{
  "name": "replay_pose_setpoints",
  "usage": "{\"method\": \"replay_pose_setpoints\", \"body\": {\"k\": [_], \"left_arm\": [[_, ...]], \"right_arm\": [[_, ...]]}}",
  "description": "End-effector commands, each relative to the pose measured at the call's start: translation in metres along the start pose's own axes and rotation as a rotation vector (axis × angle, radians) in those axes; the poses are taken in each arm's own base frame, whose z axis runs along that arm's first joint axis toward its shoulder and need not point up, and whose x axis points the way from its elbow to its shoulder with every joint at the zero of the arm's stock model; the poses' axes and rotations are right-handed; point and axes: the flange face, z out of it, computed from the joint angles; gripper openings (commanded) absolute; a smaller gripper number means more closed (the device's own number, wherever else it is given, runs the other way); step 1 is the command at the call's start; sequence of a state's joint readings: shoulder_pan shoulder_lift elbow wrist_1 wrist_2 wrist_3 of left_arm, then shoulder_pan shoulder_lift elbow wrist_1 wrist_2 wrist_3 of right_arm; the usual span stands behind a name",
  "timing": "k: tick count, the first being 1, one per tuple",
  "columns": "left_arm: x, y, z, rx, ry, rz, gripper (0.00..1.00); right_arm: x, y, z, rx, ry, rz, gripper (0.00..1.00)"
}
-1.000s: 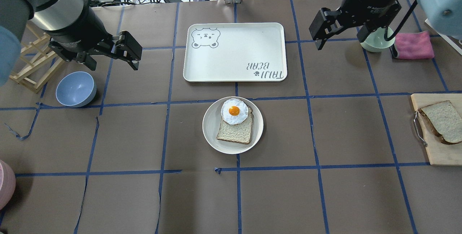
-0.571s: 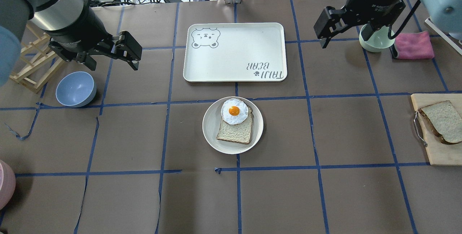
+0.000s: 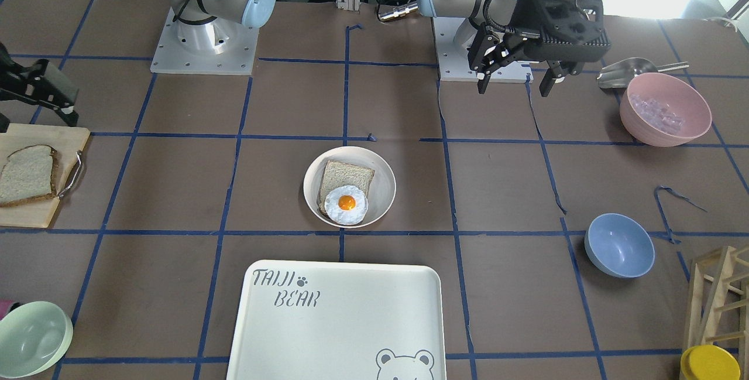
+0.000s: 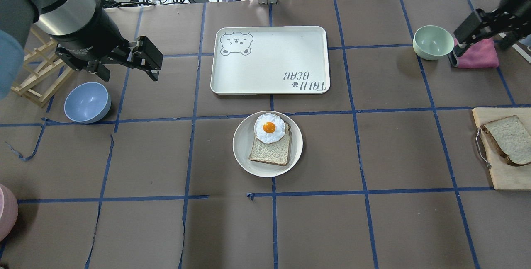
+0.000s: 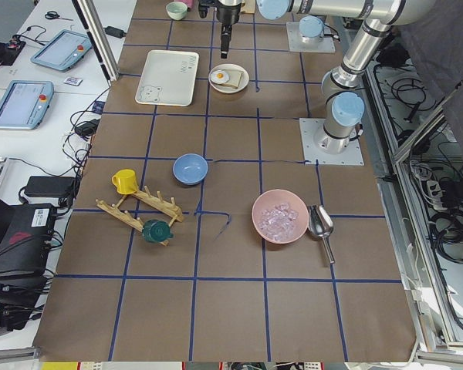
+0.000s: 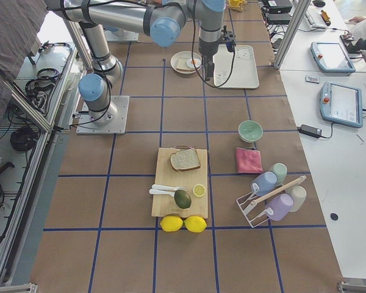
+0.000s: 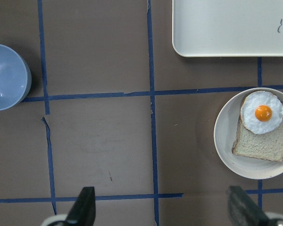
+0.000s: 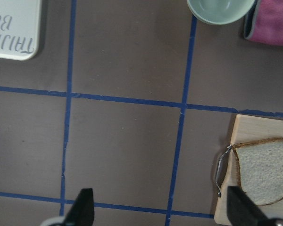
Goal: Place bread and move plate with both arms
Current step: 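Move the right gripper over the bread slice on the wooden board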
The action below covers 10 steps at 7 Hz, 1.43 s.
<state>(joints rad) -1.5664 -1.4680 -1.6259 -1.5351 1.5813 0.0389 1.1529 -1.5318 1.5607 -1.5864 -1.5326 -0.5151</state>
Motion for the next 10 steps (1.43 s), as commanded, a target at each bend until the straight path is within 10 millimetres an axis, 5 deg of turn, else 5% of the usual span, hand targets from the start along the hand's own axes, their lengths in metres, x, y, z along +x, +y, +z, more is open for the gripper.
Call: {"method": "replay_pose_setpoints", "body": {"k": [1,2,5,8,10], "left_arm": [[0.0,0.0,0.0,-0.001,0.0,0.001,1.0],[0.0,0.0,0.0,-0.001,0.0,0.001,1.0],[0.001,0.0,-0.001,0.001,0.004,-0.004,1.0],[0.0,0.0,-0.003,0.006,0.006,-0.007,1.0],[0.002,0.001,-0.004,0.008,0.01,-0.001,1.0]], "right_arm": [[0.11,0.007,0.053,-0.06,-0.063,-0.022,1.0],[0.154,0.008,0.088,-0.082,-0.103,-0.027,1.0],[0.231,0.01,0.171,-0.095,-0.17,-0.017,0.91],[0.26,0.025,0.201,-0.132,-0.159,0.031,0.81],[0.263,0.049,0.241,-0.087,-0.098,0.05,0.67]]}}
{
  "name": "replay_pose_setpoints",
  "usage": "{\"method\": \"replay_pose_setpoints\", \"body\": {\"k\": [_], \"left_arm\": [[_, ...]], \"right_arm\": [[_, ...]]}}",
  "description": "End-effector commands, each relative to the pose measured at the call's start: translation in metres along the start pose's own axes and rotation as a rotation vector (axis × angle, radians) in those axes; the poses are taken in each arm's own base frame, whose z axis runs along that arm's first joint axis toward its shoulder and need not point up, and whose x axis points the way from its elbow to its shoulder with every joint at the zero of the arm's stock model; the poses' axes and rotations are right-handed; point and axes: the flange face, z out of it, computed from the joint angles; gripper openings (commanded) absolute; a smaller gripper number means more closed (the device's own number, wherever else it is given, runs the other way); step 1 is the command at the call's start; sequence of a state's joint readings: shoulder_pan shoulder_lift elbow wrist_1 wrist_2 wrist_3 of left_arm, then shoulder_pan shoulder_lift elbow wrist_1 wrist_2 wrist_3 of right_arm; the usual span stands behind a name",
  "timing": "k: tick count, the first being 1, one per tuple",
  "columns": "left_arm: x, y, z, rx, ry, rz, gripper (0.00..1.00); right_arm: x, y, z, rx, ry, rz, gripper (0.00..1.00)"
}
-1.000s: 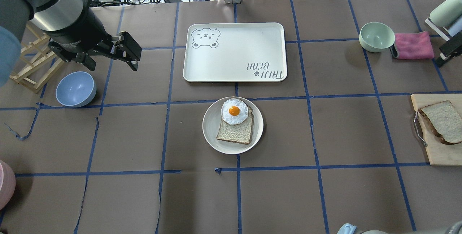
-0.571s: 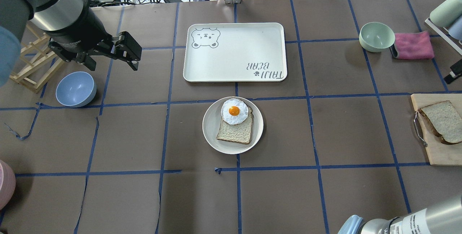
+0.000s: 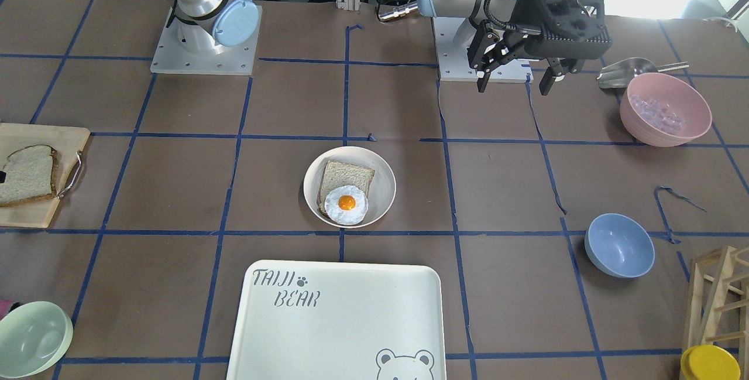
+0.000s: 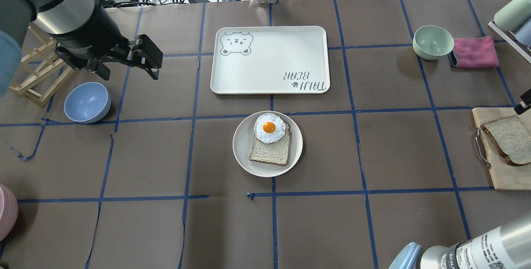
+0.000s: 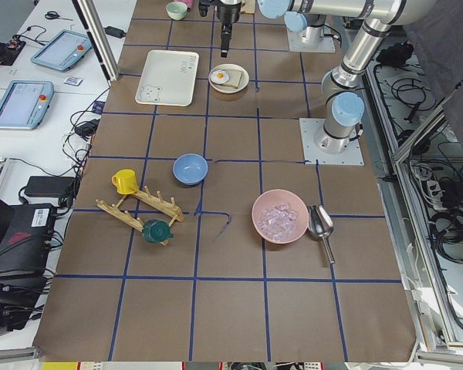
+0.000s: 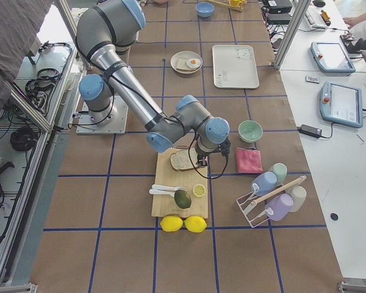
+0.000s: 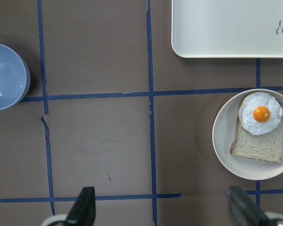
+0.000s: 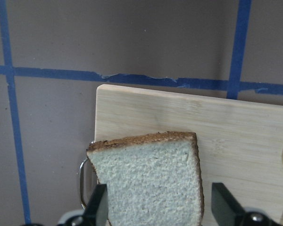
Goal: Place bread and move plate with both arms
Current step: 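Move the right gripper over the bread slice on the wooden board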
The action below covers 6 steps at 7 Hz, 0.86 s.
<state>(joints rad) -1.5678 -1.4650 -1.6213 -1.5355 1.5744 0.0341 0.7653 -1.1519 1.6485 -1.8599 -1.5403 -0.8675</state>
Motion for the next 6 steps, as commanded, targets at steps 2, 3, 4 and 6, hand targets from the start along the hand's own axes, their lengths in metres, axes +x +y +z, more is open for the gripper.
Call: {"method": "replay_pose_setpoints", "body": {"k": [2,3,4,6], "left_arm": [[0.0008,-0.0002,-0.0007,0.002,0.008,0.001,1.0],[0.0012,0.0005,-0.0015,0.003,0.005,0.001,1.0],[0.0012,0.0011,-0.0021,0.003,0.005,0.003,1.0],[0.0014,0.0016,-0.0028,0.005,0.007,0.003,1.0]], "right_arm": [[0.0065,0.0204,0.0373,-0.009,0.098,-0.034,0.63],[0.0081,0.0217,0.0373,-0.005,0.093,-0.03,0.63],[0.0085,0.0218,0.0381,-0.008,0.093,-0.033,0.6],[0.0141,0.0267,0.0383,-0.004,0.087,-0.058,0.5]]}}
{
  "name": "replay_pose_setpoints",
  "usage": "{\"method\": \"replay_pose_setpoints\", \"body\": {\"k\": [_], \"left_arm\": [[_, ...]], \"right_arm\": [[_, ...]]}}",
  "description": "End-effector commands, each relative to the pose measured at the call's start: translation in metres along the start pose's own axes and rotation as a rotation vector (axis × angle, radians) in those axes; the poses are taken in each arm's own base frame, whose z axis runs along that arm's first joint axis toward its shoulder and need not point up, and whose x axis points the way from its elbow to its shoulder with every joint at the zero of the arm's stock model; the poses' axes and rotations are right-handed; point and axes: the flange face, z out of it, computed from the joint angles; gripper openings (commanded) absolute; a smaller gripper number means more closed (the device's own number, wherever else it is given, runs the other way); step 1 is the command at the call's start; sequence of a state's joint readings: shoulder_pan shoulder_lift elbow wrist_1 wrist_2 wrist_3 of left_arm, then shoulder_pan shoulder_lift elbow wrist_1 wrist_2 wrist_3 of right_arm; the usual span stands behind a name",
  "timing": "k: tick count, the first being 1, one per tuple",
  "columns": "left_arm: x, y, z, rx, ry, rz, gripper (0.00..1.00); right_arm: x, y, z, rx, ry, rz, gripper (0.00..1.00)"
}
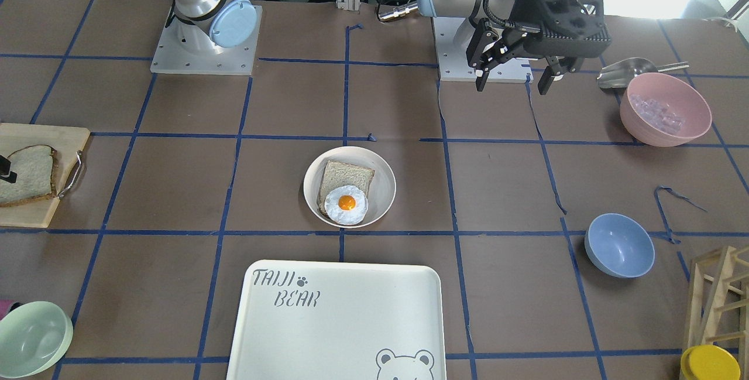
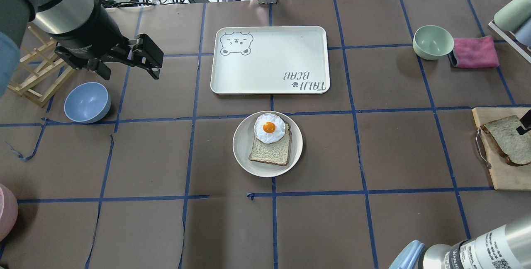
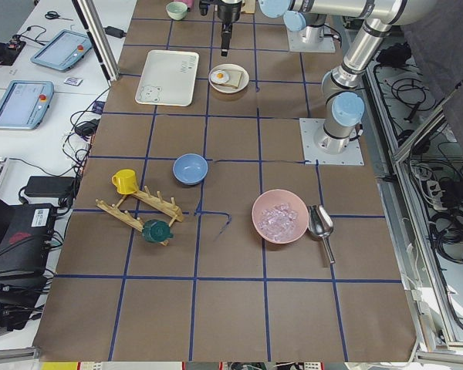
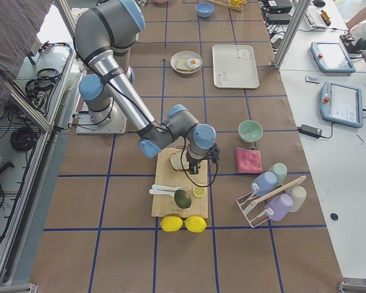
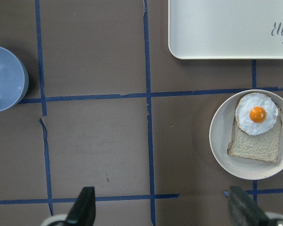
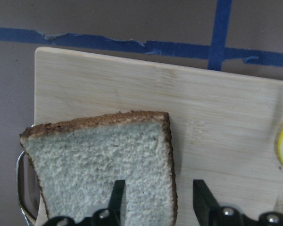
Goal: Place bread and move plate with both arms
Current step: 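Lower the right gripper and pinch the bread slice's edge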
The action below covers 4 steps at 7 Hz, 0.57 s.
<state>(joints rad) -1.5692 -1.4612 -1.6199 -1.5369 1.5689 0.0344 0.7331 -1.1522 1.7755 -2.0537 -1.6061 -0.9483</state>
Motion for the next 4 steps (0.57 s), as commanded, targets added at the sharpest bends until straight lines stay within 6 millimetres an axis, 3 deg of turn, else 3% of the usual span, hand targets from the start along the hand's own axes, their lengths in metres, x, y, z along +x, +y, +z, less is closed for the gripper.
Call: {"method": "replay_pose_setpoints", "body": {"k": [1,4], "left_arm": [[0.001,0.001,0.0,-0.001,0.001,-0.002,1.0],[0.0,0.001,-0.001,0.001,0.003,-0.005,1.0]], "right_arm": [[0.003,0.003,0.002,0.0,-0.007,-0.009,0.48],[0.017,0.016,0.003,0.009,-0.022,0.021,0.45]]}}
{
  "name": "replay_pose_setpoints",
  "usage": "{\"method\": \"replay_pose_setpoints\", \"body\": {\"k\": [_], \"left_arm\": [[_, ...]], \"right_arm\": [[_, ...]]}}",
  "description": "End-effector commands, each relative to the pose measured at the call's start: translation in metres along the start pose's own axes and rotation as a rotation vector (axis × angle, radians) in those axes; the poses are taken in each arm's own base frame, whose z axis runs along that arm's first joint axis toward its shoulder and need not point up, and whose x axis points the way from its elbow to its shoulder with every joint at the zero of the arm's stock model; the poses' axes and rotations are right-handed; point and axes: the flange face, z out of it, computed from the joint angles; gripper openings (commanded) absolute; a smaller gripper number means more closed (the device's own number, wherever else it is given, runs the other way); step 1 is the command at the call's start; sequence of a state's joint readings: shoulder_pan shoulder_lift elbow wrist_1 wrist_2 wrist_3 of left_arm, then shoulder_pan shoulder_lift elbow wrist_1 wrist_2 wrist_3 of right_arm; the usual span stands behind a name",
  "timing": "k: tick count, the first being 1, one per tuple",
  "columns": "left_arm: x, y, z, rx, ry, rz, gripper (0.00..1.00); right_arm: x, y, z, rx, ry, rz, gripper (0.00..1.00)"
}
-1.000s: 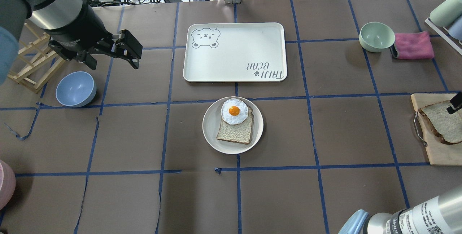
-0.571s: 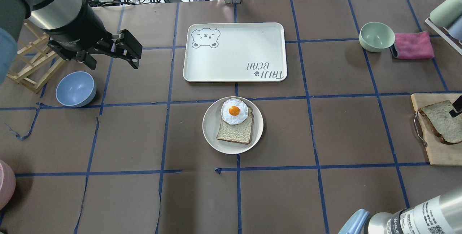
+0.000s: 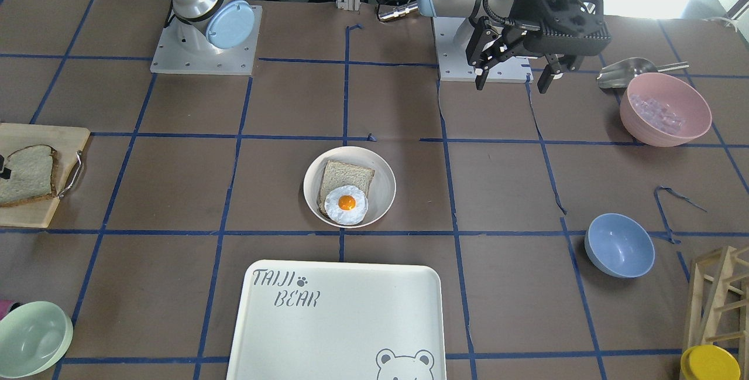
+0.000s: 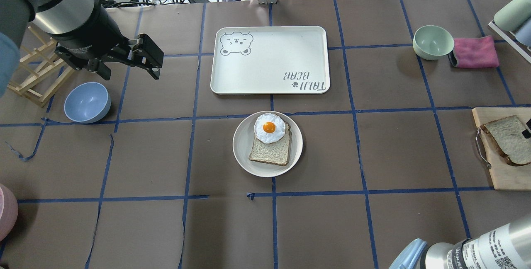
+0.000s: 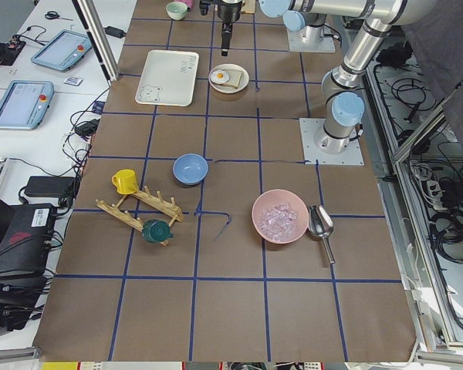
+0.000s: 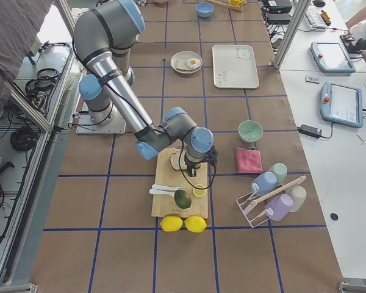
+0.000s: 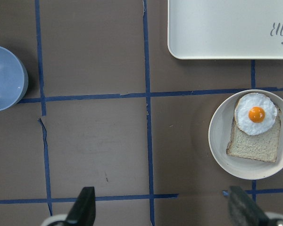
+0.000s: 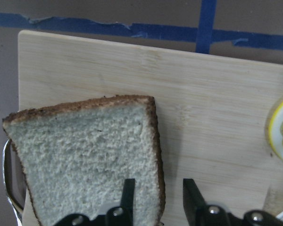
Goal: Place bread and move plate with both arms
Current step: 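Lower the right gripper and pinch the bread slice's edge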
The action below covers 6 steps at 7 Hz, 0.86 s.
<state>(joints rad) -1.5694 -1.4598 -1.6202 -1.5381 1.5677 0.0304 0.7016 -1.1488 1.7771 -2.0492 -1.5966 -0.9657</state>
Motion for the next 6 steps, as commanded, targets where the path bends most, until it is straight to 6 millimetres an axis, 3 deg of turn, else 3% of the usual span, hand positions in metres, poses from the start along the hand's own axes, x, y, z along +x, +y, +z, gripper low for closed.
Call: {"method": "replay_pose_setpoints", "body": {"k": [1,4,5,6], "left_arm": [[0.0004,0.0003,-0.0006,0.001,0.005,-0.001,1.0],[-0.0006,0.0001,-0.0018,0.001,0.001,-0.003,1.0],[-0.0012,-0.0015,0.001,-0.004,0.003,-0.005,1.0],[-0.0014,-0.0028,-0.0007,0.002,0.001,-0.001,1.0]], "right_arm": [[0.0061,0.0078,0.0043,0.024,-0.033,-0.02,0.45],[0.0049,0.0083,0.0066,0.061,-0.064,-0.022,0.45],[0.0052,0.0085,0.0064,0.059,-0.061,-0.022,0.34],[0.0058,0.0092,0.0074,0.051,-0.057,-0.022,0.16]]}}
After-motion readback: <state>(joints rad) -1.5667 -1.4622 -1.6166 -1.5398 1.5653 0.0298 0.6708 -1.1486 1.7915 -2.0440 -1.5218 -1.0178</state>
